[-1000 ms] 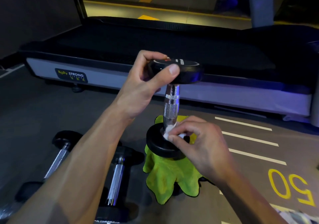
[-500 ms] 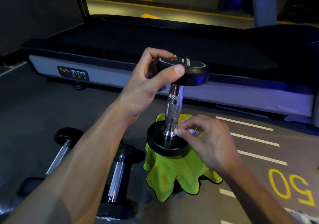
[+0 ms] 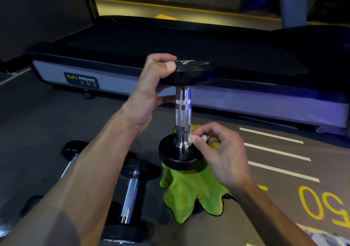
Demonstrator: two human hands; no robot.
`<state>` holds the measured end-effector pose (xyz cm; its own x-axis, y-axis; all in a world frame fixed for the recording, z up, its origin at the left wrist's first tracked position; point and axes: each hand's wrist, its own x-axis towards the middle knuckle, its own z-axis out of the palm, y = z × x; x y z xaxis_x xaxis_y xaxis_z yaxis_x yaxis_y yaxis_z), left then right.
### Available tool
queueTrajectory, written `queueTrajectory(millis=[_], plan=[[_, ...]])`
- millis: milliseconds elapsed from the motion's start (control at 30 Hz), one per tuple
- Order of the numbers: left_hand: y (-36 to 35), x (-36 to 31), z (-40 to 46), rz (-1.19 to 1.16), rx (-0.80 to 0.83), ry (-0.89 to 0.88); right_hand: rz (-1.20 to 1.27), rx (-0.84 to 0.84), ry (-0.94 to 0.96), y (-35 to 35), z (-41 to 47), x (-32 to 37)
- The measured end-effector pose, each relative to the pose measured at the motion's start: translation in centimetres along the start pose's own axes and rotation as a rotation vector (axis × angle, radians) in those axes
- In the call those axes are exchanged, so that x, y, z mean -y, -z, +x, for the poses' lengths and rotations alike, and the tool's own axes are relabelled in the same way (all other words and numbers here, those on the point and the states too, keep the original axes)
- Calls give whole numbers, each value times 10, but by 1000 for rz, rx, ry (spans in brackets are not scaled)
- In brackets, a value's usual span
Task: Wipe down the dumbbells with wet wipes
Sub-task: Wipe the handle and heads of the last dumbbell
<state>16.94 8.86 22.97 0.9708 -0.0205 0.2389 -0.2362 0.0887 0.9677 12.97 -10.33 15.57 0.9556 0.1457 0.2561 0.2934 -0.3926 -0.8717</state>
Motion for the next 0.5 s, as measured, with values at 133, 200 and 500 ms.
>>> queueTrajectory(millis=[133, 200, 500], plan=[[3, 1, 0, 58, 3, -4, 9, 23, 56, 0, -8, 4], [1, 1, 0, 65, -12, -3, -67, 2, 143, -2, -11, 9], [-4, -2, 2, 87, -47, 39, -108, -285, 403, -3, 32, 37]])
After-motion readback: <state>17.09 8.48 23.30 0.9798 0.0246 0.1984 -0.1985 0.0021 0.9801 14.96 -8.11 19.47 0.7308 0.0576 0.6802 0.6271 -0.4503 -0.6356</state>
